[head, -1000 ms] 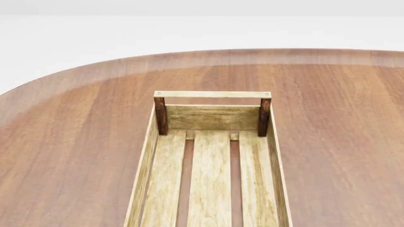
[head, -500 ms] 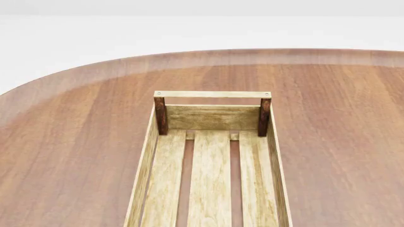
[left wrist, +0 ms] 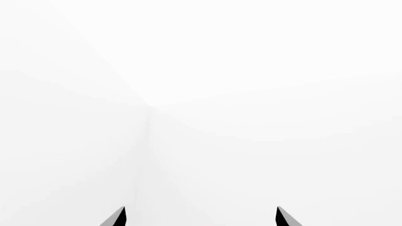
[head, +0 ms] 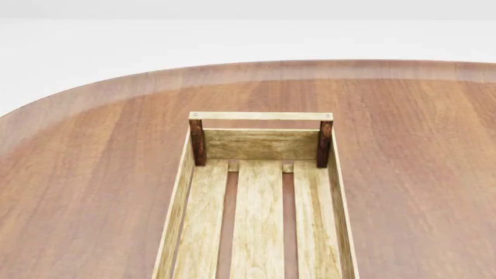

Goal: Pick up the cream cheese and put it in the tray.

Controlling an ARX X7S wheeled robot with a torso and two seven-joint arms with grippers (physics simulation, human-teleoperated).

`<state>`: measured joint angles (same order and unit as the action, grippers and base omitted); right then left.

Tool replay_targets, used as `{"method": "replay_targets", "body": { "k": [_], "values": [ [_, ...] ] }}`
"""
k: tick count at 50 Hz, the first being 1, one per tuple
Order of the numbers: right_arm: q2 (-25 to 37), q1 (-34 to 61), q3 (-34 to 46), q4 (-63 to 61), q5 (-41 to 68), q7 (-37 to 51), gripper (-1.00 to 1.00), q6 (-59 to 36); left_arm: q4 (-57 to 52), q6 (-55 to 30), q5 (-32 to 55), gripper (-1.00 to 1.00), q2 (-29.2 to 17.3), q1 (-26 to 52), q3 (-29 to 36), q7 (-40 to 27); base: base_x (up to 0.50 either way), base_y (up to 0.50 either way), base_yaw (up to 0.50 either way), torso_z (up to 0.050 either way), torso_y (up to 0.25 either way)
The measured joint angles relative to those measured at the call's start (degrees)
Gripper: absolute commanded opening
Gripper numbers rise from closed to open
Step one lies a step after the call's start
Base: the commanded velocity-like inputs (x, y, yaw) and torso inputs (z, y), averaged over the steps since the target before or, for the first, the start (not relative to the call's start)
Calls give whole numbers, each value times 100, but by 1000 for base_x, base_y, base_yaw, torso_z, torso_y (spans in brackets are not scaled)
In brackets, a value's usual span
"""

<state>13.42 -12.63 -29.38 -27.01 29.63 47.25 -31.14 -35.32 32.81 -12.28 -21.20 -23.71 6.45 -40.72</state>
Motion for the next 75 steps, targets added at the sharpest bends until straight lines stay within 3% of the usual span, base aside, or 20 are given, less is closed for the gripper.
{"method": "replay_targets", "body": {
  "k": [75],
  "values": [
    [-252,-139,-80,1093,68,-289,100,794,-111,53,89,100,-132,-107,-47,-165,0,0,0,0,0]
  ]
}}
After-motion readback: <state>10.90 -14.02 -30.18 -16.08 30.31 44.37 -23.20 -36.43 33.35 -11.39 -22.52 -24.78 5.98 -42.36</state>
